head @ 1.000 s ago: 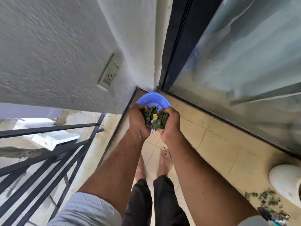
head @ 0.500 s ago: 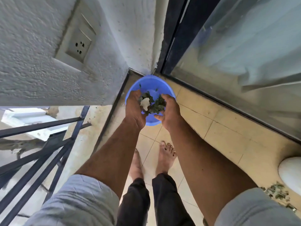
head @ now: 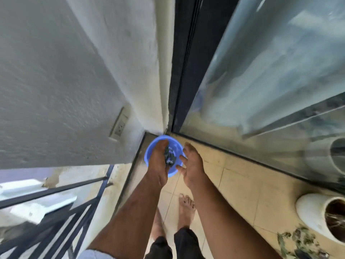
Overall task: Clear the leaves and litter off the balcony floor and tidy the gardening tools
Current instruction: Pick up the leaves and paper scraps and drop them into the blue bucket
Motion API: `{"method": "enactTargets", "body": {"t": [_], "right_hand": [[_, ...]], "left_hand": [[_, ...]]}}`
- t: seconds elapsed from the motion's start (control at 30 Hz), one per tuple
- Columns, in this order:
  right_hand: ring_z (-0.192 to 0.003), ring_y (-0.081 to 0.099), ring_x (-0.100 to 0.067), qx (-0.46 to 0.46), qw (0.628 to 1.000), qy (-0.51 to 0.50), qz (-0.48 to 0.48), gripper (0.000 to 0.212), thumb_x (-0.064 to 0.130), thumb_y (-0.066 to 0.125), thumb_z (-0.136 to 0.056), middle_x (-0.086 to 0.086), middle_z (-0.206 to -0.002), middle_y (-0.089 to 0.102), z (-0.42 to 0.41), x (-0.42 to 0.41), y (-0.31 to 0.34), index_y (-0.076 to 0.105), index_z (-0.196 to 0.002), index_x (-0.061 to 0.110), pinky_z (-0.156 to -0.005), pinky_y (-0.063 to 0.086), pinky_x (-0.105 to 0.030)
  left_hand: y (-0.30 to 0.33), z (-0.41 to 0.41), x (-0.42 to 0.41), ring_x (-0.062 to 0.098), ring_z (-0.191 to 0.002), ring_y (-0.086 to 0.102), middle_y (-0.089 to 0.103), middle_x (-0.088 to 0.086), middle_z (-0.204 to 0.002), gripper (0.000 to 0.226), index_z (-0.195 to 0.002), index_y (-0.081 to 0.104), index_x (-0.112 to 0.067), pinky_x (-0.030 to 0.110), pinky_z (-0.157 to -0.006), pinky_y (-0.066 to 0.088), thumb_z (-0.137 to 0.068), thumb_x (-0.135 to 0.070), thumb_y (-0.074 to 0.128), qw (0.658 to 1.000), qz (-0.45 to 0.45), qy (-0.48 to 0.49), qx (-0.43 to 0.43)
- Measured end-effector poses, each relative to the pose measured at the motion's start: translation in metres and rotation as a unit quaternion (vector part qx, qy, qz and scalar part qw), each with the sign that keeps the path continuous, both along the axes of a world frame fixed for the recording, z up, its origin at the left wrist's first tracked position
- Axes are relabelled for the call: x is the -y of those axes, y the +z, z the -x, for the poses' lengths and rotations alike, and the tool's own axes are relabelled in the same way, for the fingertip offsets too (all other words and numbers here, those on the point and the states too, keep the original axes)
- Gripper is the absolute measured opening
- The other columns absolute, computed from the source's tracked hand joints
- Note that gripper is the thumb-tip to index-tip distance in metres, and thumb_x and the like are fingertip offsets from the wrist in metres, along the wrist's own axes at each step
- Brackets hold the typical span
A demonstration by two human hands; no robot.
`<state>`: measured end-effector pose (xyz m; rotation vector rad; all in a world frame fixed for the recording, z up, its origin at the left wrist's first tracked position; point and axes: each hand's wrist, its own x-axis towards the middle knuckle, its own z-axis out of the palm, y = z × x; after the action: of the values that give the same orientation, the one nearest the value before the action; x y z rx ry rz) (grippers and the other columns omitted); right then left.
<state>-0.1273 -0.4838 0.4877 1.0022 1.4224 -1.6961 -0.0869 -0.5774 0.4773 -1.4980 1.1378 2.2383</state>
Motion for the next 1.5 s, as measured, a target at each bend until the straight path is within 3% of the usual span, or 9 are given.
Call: {"method": "enactTargets", "body": {"t": [0.13,0.2,0.27,0.37,0.57,0.8,0.93,1.3,1.5], "right_hand": [[-0.067,0.061,0.002,-0.055,0.998,0.005,-0.014,0.014,0.025,0.050,-0.109,0.002,-0.093,0.070,-0.007,-0.009,0.121,0.062,-0.117,0.023,-0.065,0.046,-0.026],[-0.083,0.064,-0.008,-0.105,0.994,0.030,-0.015,0.030,0.023,0.047,-0.110,-0.016,-0.127,0.070,-0.016,-0.016,0.180,0.063,-0.130,0.008,-0.077,0.047,-0.028],[-0.119,0.062,-0.027,-0.127,0.991,0.037,-0.036,0.031,0.019,0.043,-0.111,-0.014,-0.146,0.059,-0.029,-0.027,0.230,0.063,-0.132,0.006,-0.094,0.045,-0.032],[-0.097,0.062,-0.012,-0.181,0.980,0.023,-0.078,0.022,0.017,0.048,-0.108,-0.009,-0.130,0.067,-0.044,-0.053,0.269,0.065,-0.094,0.021,-0.096,0.047,-0.037],[-0.130,0.053,-0.020,-0.245,0.957,-0.077,-0.137,0.037,0.029,0.055,-0.108,0.000,-0.141,0.059,-0.063,-0.133,0.343,0.058,-0.143,0.019,-0.121,0.036,-0.051],[-0.105,0.062,-0.017,-0.329,0.912,-0.179,-0.170,0.016,0.039,0.057,-0.103,0.007,-0.105,0.070,-0.093,-0.261,0.420,0.069,-0.101,0.028,-0.114,0.044,-0.048],[-0.124,0.054,-0.016,-0.348,0.889,-0.233,-0.185,0.029,0.044,0.054,-0.104,0.009,-0.131,0.061,-0.132,-0.330,0.449,0.062,-0.131,0.037,-0.117,0.041,-0.051],[-0.121,0.053,-0.014,-0.357,0.823,-0.382,-0.223,0.018,0.040,0.051,-0.108,0.011,-0.128,0.058,-0.288,-0.483,0.478,0.057,-0.125,0.037,-0.117,0.041,-0.050],[-0.137,0.047,-0.016,-0.329,0.786,-0.452,-0.263,0.044,0.047,0.048,-0.109,0.011,-0.139,0.049,-0.360,-0.541,0.474,0.051,-0.149,0.029,-0.119,0.039,-0.052]], "left_hand": [[0.020,-0.005,-0.014,0.034,-0.090,0.068,0.068,0.020,-0.095,0.058,-0.085,0.075,-0.014,0.057,-0.096,0.056,-0.077,-0.072,0.075,0.998,-0.005,-0.057,0.017],[-0.020,-0.001,-0.027,0.030,-0.118,0.065,0.069,0.019,-0.126,0.086,-0.104,0.077,-0.021,0.063,-0.114,0.042,-0.061,-0.095,0.071,0.997,0.020,-0.077,0.020],[0.048,0.004,-0.042,0.010,-0.124,0.060,0.069,0.008,-0.137,0.067,-0.109,0.077,-0.033,0.049,-0.115,0.035,-0.082,-0.092,0.057,0.992,0.040,-0.118,-0.023],[0.212,0.004,-0.074,0.015,-0.105,0.068,0.075,-0.005,-0.104,0.049,-0.097,0.072,-0.024,0.038,-0.103,0.049,-0.097,-0.066,0.047,0.957,0.192,-0.210,-0.058],[0.339,-0.003,-0.136,0.031,-0.147,0.046,0.054,0.010,-0.156,0.073,-0.153,0.054,-0.023,0.044,-0.124,0.031,-0.099,-0.071,0.049,0.856,0.355,-0.353,-0.129],[0.428,-0.016,-0.248,0.031,-0.155,0.033,0.043,0.014,-0.164,0.087,-0.157,0.048,-0.024,0.046,-0.128,0.023,-0.093,-0.082,0.041,0.791,0.346,-0.439,-0.249],[0.449,-0.033,-0.323,0.033,-0.148,0.044,0.048,0.010,-0.160,0.112,-0.152,0.053,-0.030,0.050,-0.123,0.035,-0.068,-0.101,0.034,0.759,0.353,-0.477,-0.268],[0.488,-0.167,-0.499,0.033,-0.159,0.025,0.034,0.011,-0.169,0.112,-0.159,0.045,-0.033,0.053,-0.128,0.023,-0.069,-0.099,0.036,0.653,0.318,-0.586,-0.359],[0.488,-0.216,-0.572,0.031,-0.163,0.011,0.019,0.011,-0.176,0.097,-0.163,0.040,-0.033,0.051,-0.130,0.015,-0.086,-0.091,0.043,0.588,0.284,-0.660,-0.373]]}}
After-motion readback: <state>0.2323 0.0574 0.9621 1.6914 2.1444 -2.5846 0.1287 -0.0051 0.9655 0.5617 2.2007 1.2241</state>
